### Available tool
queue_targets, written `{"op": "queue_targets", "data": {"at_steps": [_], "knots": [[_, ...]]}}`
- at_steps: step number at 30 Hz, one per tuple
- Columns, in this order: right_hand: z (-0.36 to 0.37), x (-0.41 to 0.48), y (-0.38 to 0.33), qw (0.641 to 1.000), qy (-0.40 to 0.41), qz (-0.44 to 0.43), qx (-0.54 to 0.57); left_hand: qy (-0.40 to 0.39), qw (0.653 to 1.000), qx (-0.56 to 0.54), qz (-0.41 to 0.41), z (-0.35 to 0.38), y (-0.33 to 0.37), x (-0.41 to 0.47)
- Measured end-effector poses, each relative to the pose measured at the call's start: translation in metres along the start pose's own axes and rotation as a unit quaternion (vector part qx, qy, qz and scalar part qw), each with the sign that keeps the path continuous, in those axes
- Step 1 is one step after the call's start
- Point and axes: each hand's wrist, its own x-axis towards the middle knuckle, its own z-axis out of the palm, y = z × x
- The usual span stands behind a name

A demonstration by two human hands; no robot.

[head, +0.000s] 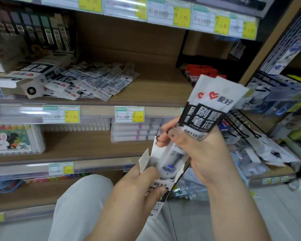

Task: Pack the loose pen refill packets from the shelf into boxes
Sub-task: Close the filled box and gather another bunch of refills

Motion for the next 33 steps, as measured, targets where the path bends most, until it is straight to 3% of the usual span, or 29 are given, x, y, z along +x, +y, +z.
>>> {"op": "queue_targets", "data": {"at_steps": [4,10,14,21,25,26,29,33], "knots": [[-0.003,-0.003,0.006,0.995,-0.027,0.038,-0.091,-0.009,1.000,0.005,0.006,0.001,0.001,0.000],[-0.006,-0.003,-0.005,0.993,-0.065,0.046,-0.092,-0.002,1.000,0.003,-0.014,0.000,-0.002,0.001],[-0.011,-0.004,-0.009,0.984,-0.057,0.064,-0.153,-0.025,1.000,0.003,-0.019,-0.003,-0.001,0.002],[-0.011,-0.004,-0.015,0.892,-0.085,0.120,-0.427,-0.033,0.999,0.024,-0.019,-0.005,0.001,0.004],[-0.008,0.000,-0.040,0.881,-0.073,0.104,-0.455,-0.033,0.999,0.028,-0.012,-0.006,0.001,0.005],[-0.006,0.002,-0.042,0.858,-0.092,0.119,-0.491,-0.035,0.999,0.034,-0.011,-0.006,0.001,0.004],[0.005,0.009,-0.032,0.733,-0.184,0.171,-0.632,-0.038,0.998,0.049,-0.009,-0.005,0.002,0.004],[0.014,0.014,-0.027,0.676,-0.224,0.199,-0.673,-0.034,0.998,0.046,-0.003,-0.007,0.002,0.005]]}}
